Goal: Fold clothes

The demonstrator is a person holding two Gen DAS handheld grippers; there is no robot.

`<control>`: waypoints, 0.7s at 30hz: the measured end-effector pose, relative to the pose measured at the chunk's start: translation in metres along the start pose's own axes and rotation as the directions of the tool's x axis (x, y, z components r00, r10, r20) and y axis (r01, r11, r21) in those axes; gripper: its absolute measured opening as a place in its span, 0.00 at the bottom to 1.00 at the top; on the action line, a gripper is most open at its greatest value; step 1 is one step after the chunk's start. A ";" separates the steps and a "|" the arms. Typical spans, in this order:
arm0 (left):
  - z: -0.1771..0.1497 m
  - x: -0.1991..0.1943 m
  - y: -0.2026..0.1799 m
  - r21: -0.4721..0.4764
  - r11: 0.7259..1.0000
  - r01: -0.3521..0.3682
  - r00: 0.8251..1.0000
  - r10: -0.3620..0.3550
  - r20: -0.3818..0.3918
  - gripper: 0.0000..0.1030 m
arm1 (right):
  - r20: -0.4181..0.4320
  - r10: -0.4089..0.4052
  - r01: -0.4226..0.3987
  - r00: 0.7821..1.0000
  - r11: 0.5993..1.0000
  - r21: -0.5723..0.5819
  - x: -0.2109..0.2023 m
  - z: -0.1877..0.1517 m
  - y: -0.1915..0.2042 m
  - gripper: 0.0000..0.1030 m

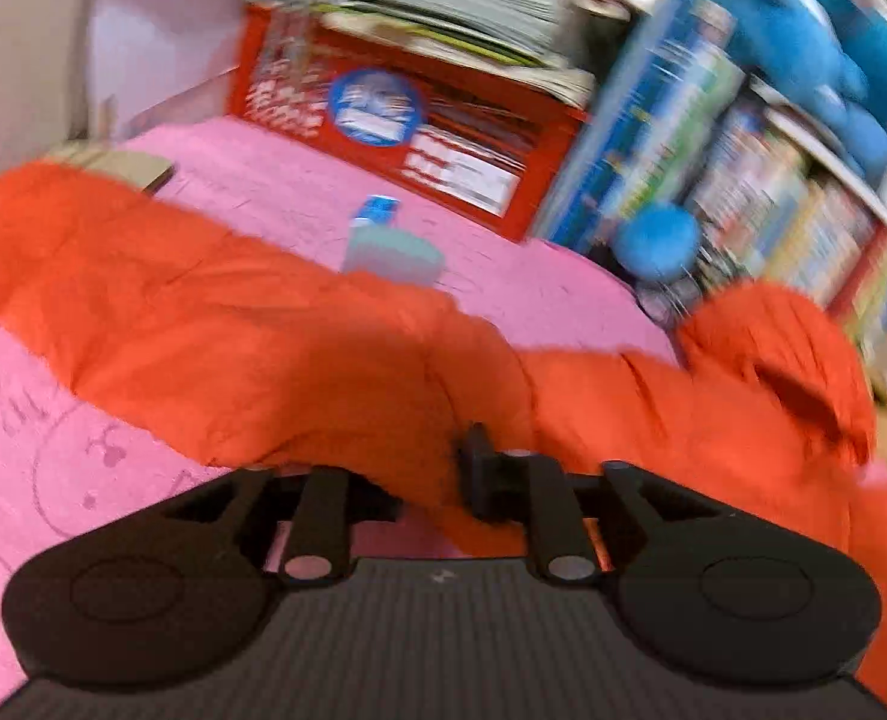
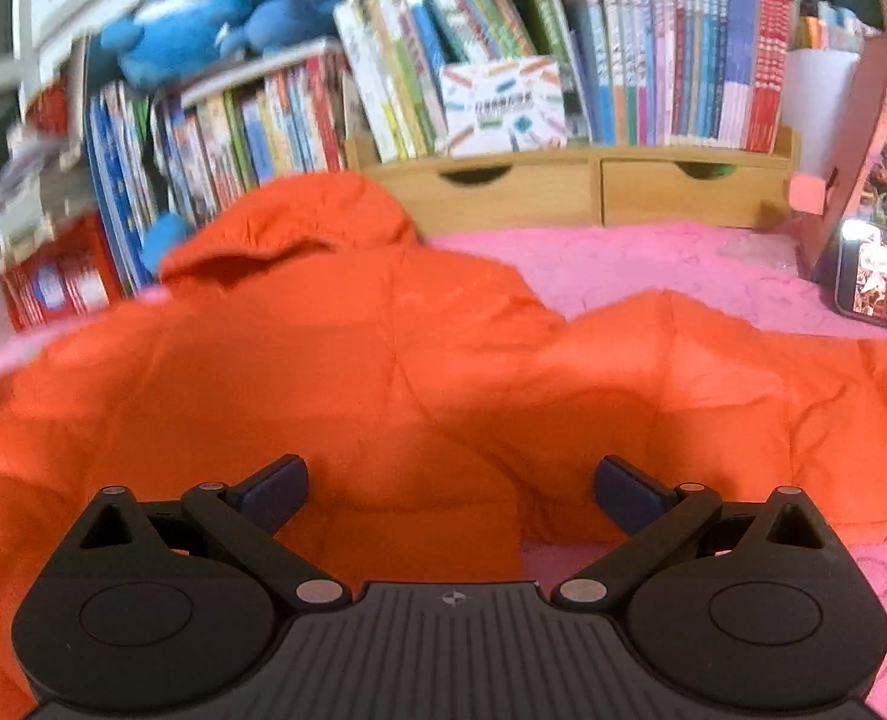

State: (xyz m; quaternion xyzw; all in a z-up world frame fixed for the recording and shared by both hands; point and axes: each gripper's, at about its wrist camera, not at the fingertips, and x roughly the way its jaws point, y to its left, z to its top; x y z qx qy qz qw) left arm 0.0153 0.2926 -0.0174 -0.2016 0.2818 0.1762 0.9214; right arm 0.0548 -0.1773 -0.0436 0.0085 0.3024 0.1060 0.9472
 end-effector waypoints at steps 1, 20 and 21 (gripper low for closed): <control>-0.002 -0.008 -0.003 0.053 0.999 0.003 1.000 -0.004 0.013 0.41 | 0.013 -0.031 0.031 0.999 0.999 -0.037 -0.002 0.000 0.005 1.00; -0.122 -0.057 -0.127 0.533 0.842 0.087 0.996 -0.073 -0.049 0.90 | 0.017 0.151 -0.125 0.988 0.876 -0.465 -0.061 -0.055 0.118 1.00; -0.123 -0.055 -0.125 0.525 0.847 0.086 0.996 -0.073 -0.045 0.94 | 0.010 0.123 -0.107 0.992 0.894 -0.435 -0.059 -0.055 0.107 1.00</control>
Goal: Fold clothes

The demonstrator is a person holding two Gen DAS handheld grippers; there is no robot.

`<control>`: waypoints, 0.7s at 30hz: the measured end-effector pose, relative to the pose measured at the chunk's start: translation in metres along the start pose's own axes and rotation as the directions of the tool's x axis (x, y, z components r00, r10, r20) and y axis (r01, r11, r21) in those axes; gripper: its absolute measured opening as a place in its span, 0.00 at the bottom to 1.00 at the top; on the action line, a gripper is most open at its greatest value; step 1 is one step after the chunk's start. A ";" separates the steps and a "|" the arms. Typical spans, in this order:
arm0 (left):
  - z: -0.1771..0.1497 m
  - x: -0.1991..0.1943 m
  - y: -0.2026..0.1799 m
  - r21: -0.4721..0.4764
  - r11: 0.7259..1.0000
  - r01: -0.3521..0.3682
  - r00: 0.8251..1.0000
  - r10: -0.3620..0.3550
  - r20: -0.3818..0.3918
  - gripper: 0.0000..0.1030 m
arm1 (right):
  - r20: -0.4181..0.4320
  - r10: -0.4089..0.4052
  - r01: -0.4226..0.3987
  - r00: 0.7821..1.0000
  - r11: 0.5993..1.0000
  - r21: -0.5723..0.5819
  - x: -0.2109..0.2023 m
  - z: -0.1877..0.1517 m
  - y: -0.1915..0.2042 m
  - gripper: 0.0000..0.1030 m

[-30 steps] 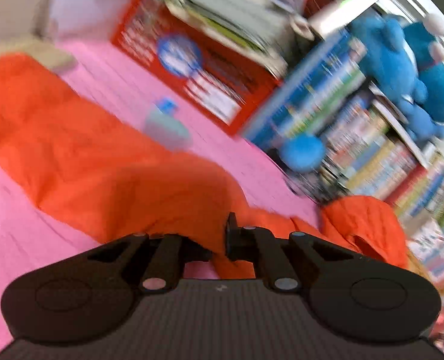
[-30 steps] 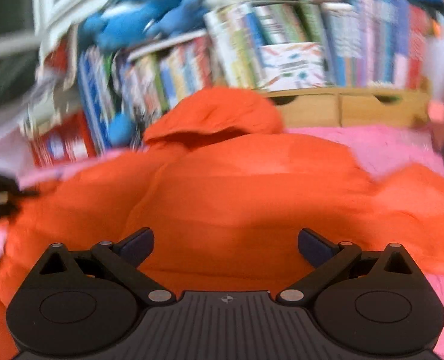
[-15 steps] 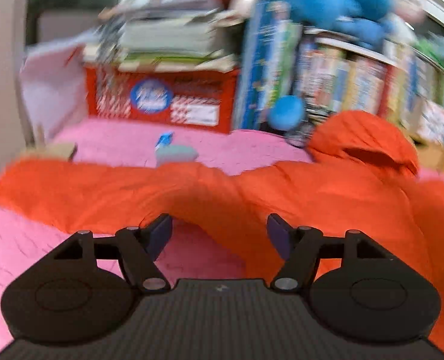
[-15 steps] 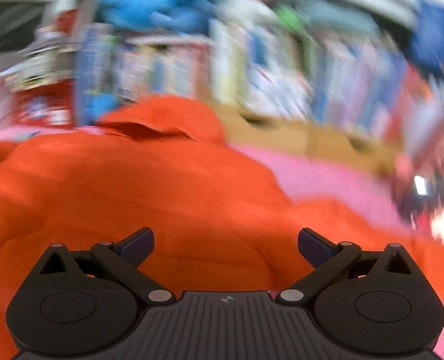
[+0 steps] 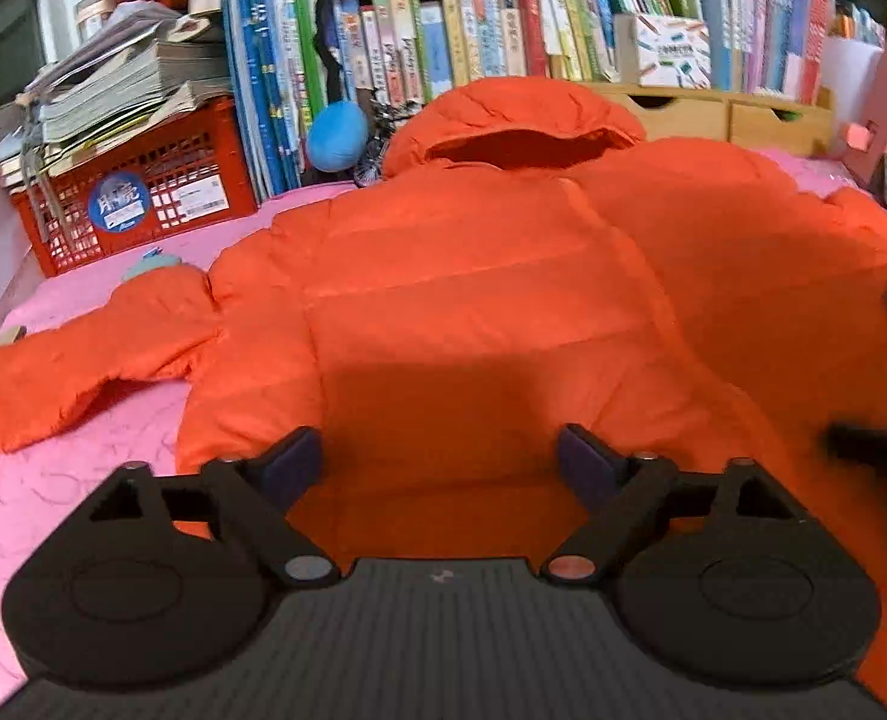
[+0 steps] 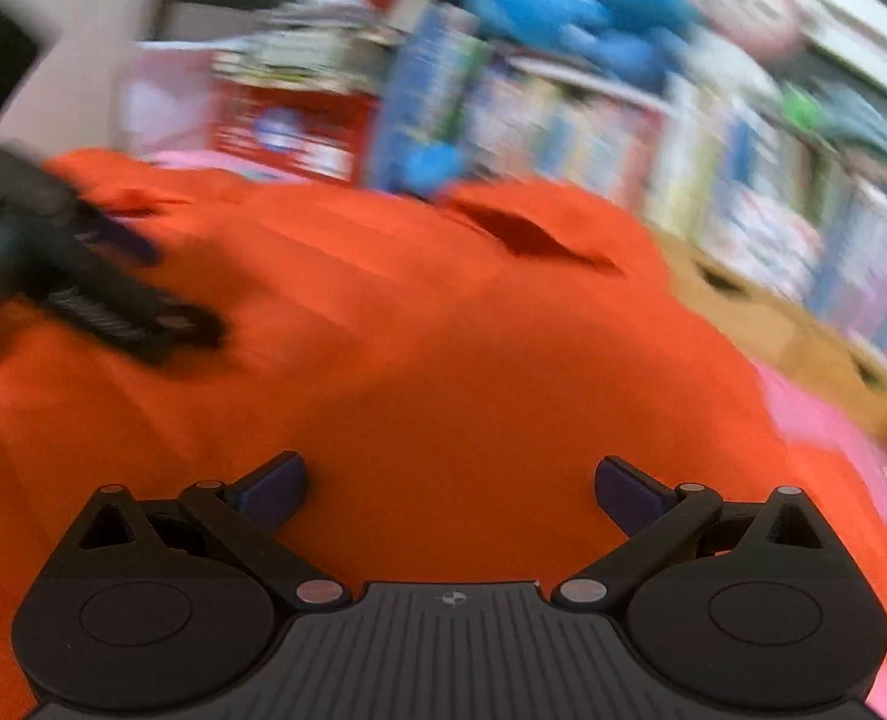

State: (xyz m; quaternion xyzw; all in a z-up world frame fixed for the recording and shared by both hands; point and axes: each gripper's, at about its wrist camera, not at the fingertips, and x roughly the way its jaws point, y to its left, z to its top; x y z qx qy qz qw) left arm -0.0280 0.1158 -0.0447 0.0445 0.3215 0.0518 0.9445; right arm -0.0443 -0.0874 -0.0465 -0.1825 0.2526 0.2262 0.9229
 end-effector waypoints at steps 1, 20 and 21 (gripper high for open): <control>-0.001 0.002 0.001 -0.010 1.000 -0.001 1.000 0.001 -0.002 0.95 | -0.019 -0.016 0.017 1.000 0.999 0.035 0.001 -0.005 -0.010 1.00; -0.005 0.003 0.009 -0.067 0.997 0.037 0.999 -0.038 -0.011 0.99 | -0.104 -0.410 0.411 0.906 0.911 -0.015 -0.023 -0.051 -0.079 0.99; -0.005 0.004 0.010 -0.068 0.997 0.040 0.999 -0.041 -0.012 0.99 | -0.117 -0.450 0.450 0.885 0.893 -0.032 -0.023 -0.049 -0.081 0.99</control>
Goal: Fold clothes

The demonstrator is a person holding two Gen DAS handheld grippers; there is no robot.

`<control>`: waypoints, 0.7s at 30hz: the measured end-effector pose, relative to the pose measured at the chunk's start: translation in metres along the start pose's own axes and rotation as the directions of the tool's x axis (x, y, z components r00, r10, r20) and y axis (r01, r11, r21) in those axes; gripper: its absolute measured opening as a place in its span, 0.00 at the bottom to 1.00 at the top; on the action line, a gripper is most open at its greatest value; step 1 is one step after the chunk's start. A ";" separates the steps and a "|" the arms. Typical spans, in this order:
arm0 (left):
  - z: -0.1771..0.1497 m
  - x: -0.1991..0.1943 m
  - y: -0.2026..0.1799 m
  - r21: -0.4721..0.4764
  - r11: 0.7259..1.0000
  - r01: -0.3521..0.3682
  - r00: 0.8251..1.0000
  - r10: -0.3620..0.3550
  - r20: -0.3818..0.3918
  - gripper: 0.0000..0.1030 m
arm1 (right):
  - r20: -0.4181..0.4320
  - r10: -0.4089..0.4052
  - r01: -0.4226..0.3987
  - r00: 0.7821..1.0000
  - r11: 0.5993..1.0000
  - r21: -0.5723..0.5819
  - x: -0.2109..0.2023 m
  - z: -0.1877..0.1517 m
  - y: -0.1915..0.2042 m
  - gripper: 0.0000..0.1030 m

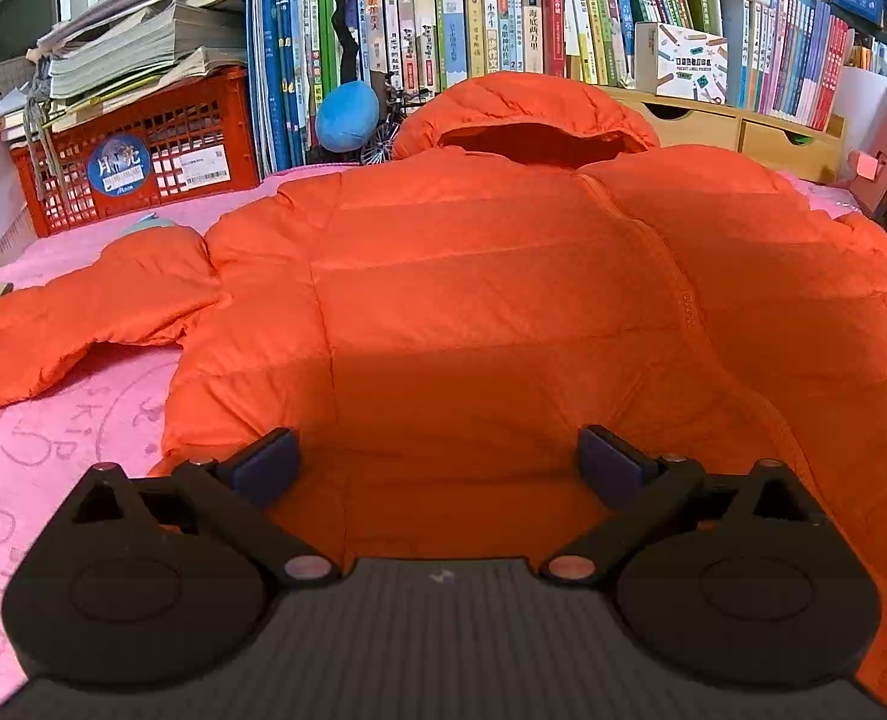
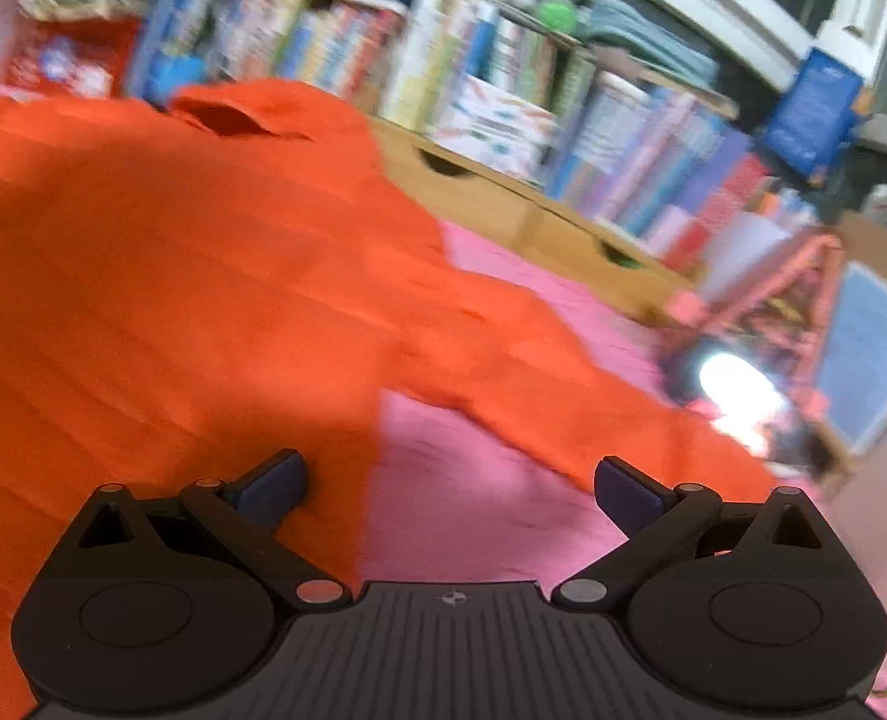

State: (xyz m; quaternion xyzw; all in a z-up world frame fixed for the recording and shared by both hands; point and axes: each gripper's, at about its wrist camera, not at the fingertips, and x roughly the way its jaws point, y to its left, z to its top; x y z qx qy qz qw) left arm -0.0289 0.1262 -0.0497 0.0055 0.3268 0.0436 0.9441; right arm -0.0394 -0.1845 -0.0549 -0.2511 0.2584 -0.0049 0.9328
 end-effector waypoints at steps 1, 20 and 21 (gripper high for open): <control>0.000 0.000 0.000 -0.001 1.000 0.003 1.000 -0.003 -0.001 1.00 | -0.002 -0.046 0.046 0.999 0.999 -0.018 0.000 0.003 0.000 0.99; -0.002 -0.001 0.007 -0.033 0.999 0.034 0.999 -0.034 0.002 1.00 | -0.073 0.458 -0.435 0.886 0.876 0.207 0.097 0.181 0.153 0.52; -0.002 -0.001 0.008 -0.037 0.999 0.039 0.999 -0.039 0.004 1.00 | -0.073 0.434 -0.412 0.898 0.888 0.205 0.107 0.188 0.158 0.52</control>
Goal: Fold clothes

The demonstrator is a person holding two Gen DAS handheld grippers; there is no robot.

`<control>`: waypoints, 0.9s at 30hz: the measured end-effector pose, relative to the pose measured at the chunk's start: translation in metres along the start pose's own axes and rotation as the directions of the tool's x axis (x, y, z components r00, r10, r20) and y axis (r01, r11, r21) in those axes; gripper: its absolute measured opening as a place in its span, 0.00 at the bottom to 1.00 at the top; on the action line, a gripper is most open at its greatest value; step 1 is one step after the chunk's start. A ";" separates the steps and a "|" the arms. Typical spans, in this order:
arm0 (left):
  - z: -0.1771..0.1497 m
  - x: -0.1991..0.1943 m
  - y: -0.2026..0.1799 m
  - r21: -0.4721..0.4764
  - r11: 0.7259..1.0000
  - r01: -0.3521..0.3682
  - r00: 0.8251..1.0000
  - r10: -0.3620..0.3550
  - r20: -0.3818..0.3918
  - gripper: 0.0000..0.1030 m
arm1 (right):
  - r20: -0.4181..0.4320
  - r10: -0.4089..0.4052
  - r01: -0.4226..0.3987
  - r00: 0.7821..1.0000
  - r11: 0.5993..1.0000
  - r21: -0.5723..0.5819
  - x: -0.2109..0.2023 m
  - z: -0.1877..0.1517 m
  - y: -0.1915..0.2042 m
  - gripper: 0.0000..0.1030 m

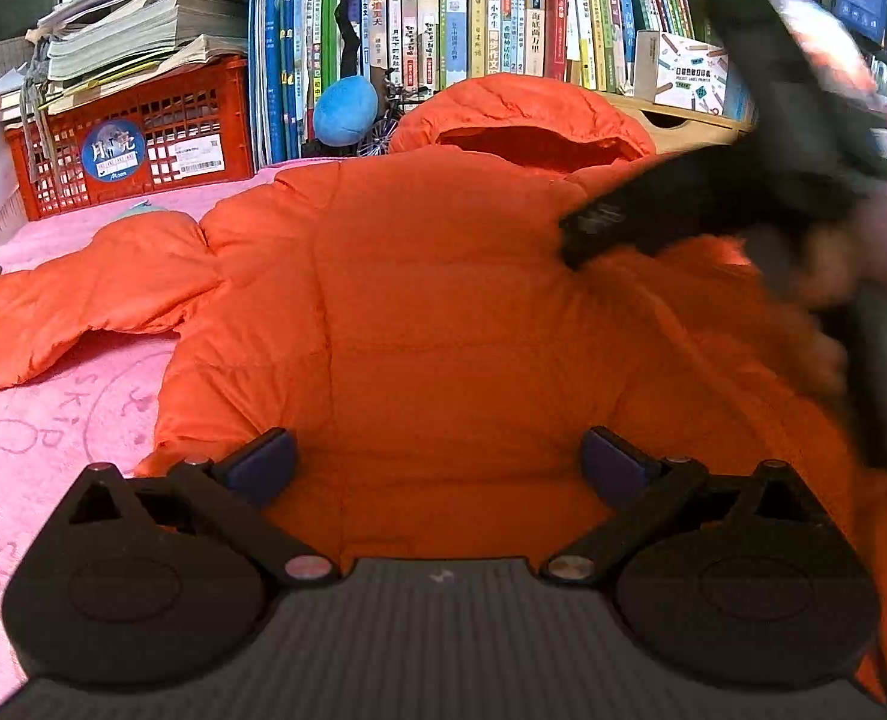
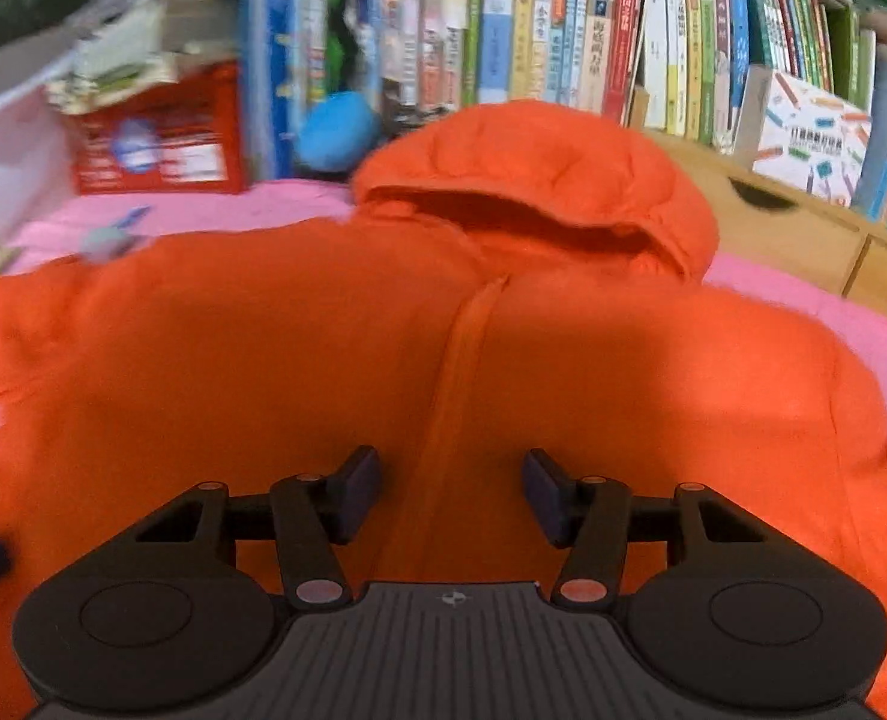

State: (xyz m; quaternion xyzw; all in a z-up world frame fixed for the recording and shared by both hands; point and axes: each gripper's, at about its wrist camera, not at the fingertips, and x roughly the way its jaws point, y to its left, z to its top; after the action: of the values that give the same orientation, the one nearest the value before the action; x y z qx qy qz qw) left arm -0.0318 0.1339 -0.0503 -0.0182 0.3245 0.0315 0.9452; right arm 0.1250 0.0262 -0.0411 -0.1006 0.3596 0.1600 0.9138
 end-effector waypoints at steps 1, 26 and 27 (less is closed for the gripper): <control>0.000 0.000 0.001 -0.004 1.000 0.005 1.000 -0.005 0.001 1.00 | 0.006 -0.024 0.024 1.000 1.000 0.005 0.009 0.006 -0.001 0.52; -0.004 -0.005 0.016 -0.089 0.993 0.082 0.996 -0.079 0.039 1.00 | 0.458 -0.228 0.229 0.859 0.972 0.056 0.037 0.143 -0.062 0.93; -0.004 -0.006 0.016 -0.093 0.992 0.084 0.996 -0.080 0.041 1.00 | 0.372 -0.220 0.235 0.902 0.972 0.006 0.045 0.139 -0.063 0.89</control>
State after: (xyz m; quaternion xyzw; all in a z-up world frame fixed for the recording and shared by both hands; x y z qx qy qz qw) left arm -0.0399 0.1498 -0.0503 -0.0756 0.3040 0.0083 0.9496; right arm 0.2656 0.0191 0.0326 -0.1278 0.1636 0.0752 0.9753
